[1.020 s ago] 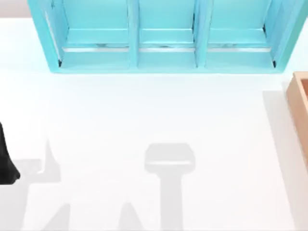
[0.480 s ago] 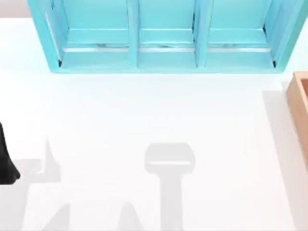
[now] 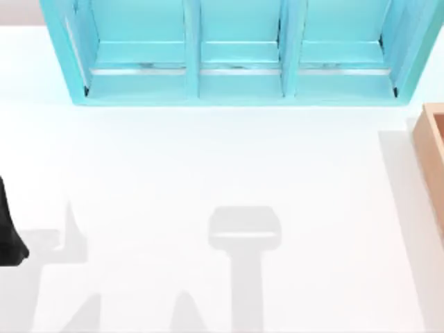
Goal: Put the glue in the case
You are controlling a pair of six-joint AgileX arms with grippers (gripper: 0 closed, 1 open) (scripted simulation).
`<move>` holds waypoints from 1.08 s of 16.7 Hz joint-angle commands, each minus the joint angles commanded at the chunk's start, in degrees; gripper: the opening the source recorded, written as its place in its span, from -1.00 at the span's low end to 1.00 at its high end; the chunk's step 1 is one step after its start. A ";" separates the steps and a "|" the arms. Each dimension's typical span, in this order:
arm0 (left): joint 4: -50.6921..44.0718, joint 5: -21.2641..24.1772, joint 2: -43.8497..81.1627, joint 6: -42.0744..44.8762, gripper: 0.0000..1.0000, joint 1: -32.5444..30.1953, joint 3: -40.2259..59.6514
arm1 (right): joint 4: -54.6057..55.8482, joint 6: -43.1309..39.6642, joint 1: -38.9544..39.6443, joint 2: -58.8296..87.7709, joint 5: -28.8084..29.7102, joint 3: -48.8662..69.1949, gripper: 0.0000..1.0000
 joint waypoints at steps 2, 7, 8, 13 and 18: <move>0.00 0.00 0.00 0.00 1.00 0.00 0.00 | 0.35 0.66 0.44 0.81 0.22 -0.71 -1.00; 0.00 0.00 0.00 0.00 1.00 0.00 0.00 | 0.35 0.66 0.44 0.81 0.22 -0.71 -0.85; 0.00 0.00 0.00 0.00 1.00 0.00 0.00 | 0.35 0.66 0.44 0.81 0.22 -0.71 -0.70; 0.00 0.00 0.00 0.00 1.00 0.00 0.00 | 0.35 0.66 0.44 0.81 0.22 -0.71 0.06; 0.00 0.00 0.00 0.00 1.00 0.00 0.00 | 0.35 0.66 0.44 0.81 0.22 -0.71 0.81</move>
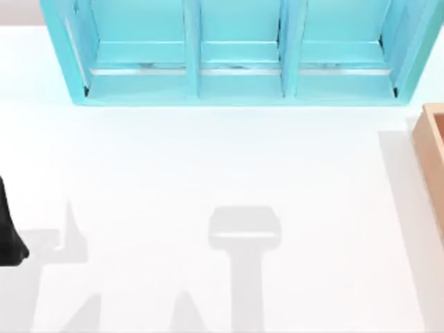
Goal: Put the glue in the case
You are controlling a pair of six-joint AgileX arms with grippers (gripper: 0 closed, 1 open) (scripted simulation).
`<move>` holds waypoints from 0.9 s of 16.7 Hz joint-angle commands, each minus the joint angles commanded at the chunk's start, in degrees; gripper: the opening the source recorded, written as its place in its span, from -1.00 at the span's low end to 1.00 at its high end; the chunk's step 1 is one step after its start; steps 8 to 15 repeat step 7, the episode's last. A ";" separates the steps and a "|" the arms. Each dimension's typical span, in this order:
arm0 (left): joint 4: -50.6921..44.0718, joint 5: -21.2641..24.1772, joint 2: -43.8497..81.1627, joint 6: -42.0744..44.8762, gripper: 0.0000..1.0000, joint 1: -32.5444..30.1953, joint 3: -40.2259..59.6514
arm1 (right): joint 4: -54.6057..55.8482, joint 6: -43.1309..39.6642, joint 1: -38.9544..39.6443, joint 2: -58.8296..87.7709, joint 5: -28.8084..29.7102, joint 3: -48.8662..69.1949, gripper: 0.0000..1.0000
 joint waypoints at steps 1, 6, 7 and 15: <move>0.00 0.00 0.00 0.00 1.00 0.00 0.00 | 0.00 0.00 0.00 0.00 0.00 0.00 0.96; 0.00 0.00 0.00 0.00 1.00 0.00 0.00 | 0.00 0.00 0.00 0.00 0.00 0.00 1.00; 0.00 0.00 0.00 0.00 1.00 0.00 0.00 | 0.00 0.00 0.00 0.00 0.00 0.00 1.00; 0.00 0.00 0.00 0.00 1.00 0.00 0.00 | 0.00 0.00 0.00 0.00 0.00 0.00 1.00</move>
